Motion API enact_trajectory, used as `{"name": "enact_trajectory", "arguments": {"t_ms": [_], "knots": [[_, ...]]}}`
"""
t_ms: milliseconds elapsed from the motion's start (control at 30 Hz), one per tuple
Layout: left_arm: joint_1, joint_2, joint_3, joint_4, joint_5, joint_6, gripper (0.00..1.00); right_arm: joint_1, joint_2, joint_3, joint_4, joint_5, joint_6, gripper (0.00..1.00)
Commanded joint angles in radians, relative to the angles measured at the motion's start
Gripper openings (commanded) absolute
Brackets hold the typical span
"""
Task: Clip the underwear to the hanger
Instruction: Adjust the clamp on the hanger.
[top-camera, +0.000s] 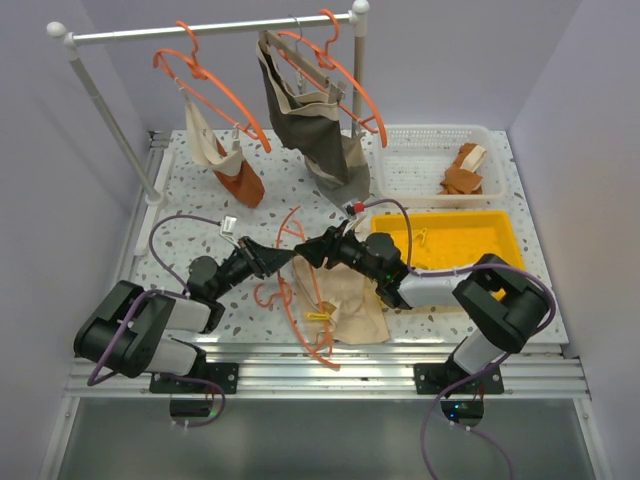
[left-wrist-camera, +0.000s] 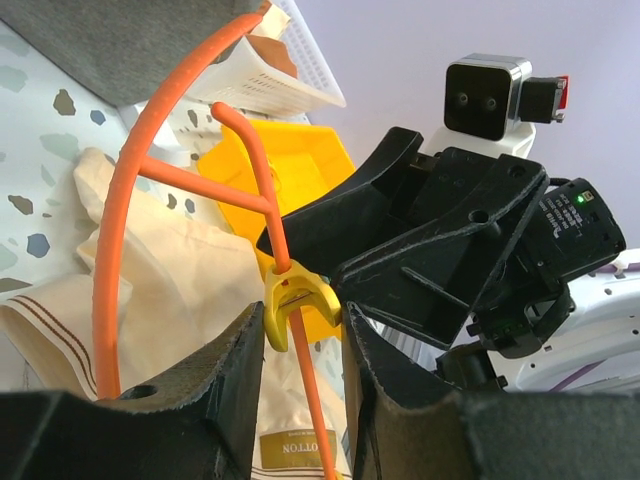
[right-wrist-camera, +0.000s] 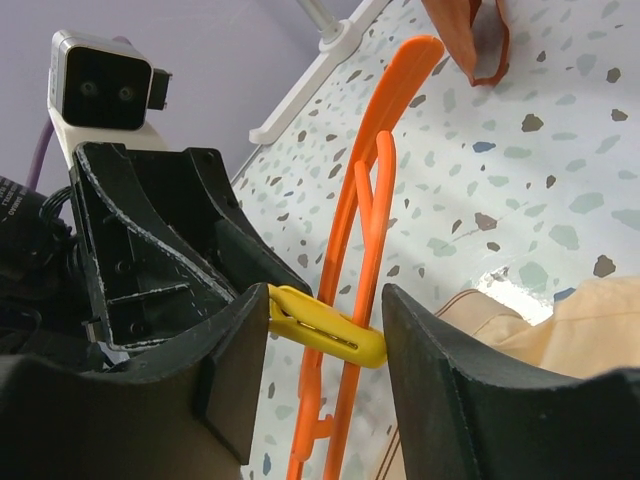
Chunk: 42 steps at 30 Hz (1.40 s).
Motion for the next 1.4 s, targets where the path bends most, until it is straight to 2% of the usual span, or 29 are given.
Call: {"name": "enact_trajectory", "arguments": {"t_ms": [0, 333, 600, 833, 1033, 1133, 1300, 1367], "knots": [[-0.009, 0.016, 0.025, 0.563, 0.015, 0.038, 0.22, 0.018, 0.011, 0.003, 0.124, -0.039, 0.028, 0.5], [-0.009, 0.074, 0.037, 0.563, 0.009, 0.053, 0.25, 0.018, 0.1, 0.006, 0.238, -0.082, 0.095, 0.39], [-0.009, 0.097, 0.037, 0.563, 0.003, 0.066, 0.27, 0.018, 0.108, 0.003, 0.259, -0.085, 0.102, 0.36], [-0.009, 0.12, 0.04, 0.563, -0.002, 0.075, 0.33, 0.018, 0.092, -0.005, 0.248, -0.082, 0.094, 0.35], [-0.009, 0.136, 0.043, 0.563, 0.001, 0.082, 0.11, 0.018, 0.085, -0.009, 0.237, -0.074, 0.085, 0.35], [-0.009, 0.142, 0.042, 0.563, 0.004, 0.089, 0.04, 0.018, 0.077, -0.006, 0.223, -0.066, 0.072, 0.38], [-0.009, 0.148, 0.034, 0.563, 0.001, 0.101, 0.0, 0.018, 0.031, -0.009, 0.147, -0.019, 0.019, 0.52], [-0.009, 0.153, 0.03, 0.563, 0.001, 0.107, 0.0, 0.018, 0.01, -0.006, 0.119, 0.013, -0.016, 0.54]]}}
